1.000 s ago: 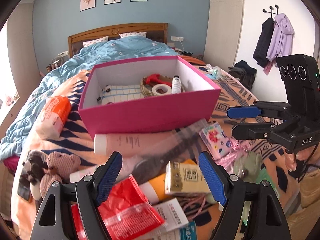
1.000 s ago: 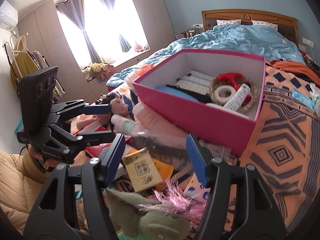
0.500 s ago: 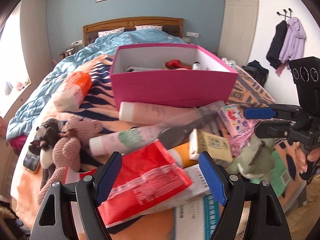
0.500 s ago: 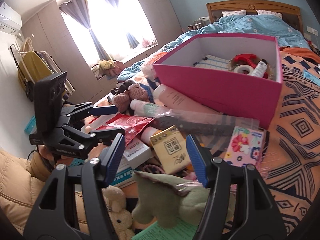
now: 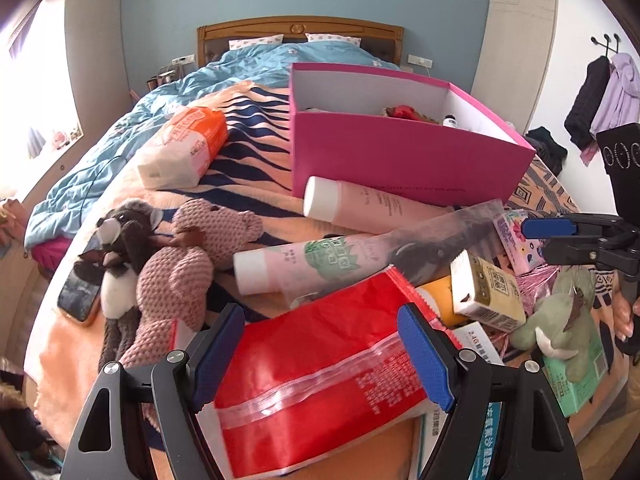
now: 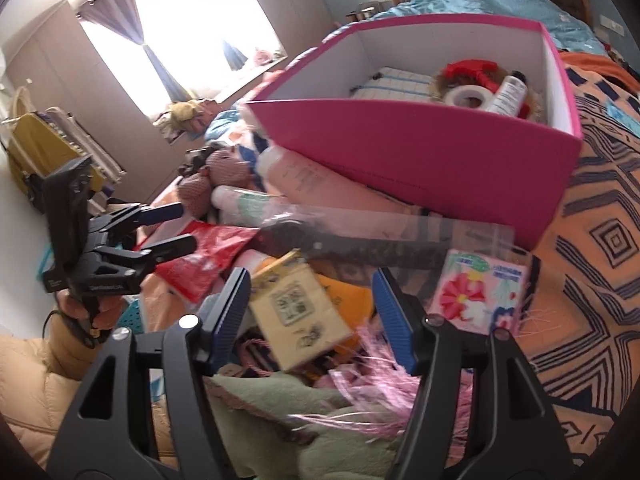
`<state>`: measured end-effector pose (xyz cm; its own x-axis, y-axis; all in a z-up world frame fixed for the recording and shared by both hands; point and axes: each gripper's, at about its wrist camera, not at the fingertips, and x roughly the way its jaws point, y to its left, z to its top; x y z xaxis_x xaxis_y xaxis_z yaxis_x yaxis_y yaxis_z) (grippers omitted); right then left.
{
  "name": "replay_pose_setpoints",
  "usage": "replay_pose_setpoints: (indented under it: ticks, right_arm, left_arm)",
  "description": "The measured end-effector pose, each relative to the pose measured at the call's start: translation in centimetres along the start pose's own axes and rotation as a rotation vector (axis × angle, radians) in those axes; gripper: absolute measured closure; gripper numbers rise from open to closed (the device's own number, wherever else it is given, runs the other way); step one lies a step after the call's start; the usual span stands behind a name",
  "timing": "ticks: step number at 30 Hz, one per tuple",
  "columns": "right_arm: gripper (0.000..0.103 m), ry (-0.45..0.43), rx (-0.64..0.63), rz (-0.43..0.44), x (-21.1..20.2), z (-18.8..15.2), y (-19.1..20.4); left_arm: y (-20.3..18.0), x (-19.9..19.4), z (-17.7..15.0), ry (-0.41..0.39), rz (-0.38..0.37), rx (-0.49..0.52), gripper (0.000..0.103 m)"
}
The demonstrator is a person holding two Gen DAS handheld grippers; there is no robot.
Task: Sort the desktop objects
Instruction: 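Grasp the red zip-lock packet with the right gripper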
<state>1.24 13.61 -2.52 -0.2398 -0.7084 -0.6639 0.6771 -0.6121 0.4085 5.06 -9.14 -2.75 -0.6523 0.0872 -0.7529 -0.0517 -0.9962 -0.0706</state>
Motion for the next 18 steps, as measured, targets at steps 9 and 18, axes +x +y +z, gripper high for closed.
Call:
replay_pose_setpoints:
  ticks: [9, 18]
  right_arm:
    - [0.038, 0.157, -0.130, 0.126, 5.8, 0.7, 6.9]
    - [0.038, 0.248, -0.082, 0.121, 10.1, 1.5, 7.9]
  left_arm:
    - [2.4, -1.8, -2.7, 0.017, -0.017, -0.070, 0.022]
    - [4.3, -0.9, -4.0, 0.051, -0.065, -0.130, 0.022]
